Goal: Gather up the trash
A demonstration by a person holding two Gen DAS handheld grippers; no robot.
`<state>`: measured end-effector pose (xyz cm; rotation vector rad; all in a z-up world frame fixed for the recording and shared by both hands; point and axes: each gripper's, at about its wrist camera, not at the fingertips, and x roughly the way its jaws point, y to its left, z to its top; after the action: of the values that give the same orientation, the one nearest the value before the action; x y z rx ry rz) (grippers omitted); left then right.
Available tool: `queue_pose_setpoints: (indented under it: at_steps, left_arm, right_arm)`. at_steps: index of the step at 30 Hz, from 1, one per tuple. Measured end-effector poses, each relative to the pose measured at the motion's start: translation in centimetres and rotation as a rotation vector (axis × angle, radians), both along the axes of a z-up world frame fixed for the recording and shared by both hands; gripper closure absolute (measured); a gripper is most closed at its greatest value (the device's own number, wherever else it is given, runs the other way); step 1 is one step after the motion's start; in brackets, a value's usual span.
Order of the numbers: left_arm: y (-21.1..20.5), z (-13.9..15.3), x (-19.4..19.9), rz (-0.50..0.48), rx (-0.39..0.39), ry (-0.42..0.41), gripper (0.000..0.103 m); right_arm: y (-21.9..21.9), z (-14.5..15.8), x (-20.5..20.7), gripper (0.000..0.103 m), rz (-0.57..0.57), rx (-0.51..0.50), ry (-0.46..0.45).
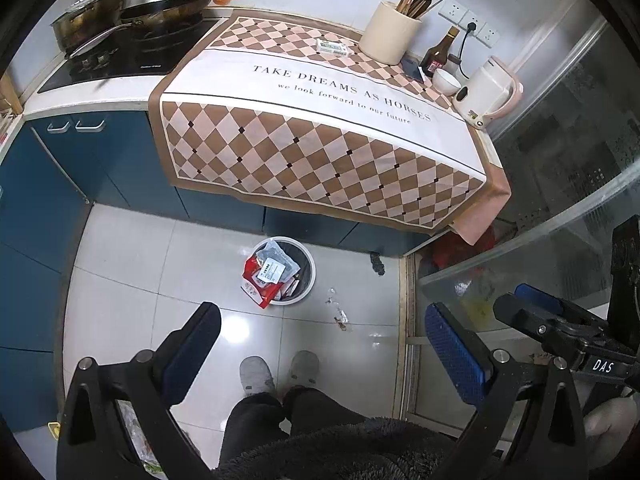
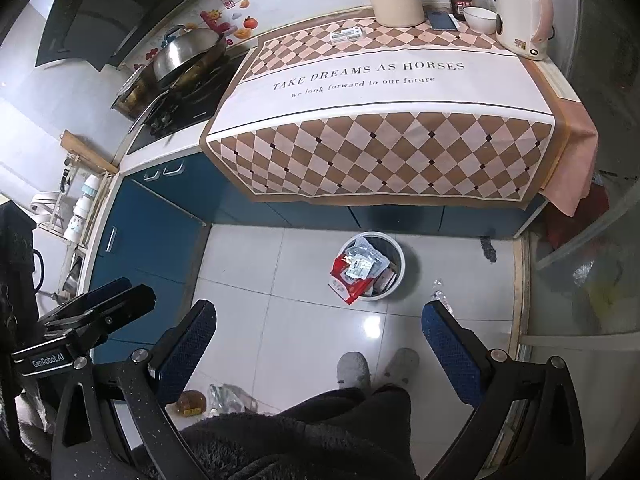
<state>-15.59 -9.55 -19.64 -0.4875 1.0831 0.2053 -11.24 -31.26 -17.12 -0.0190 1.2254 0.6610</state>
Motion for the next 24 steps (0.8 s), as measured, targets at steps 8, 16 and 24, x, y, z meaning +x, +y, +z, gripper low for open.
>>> queue_pose_setpoints:
  at_steps: [8,16,24]
  left_arm:
    - [-0.10,0.31,-0.17,-0.016,0.010,-0.004,0.000]
    - [-0.17,0.26,-0.04,-0.036,0.014,-0.001,0.000]
    - [-0.46,0.59,0.33,-0.056,0.000,-0.018,0.000]
  right_arm:
    - [0.02,0.05,0.17,0.000,0.019,0.015,0.005]
    - [-0.18,0.00,0.17,0.000,0.013,0.029,0.011]
    - [-0.11,0.27,0.06,0.000,0.024,0.038,0.012]
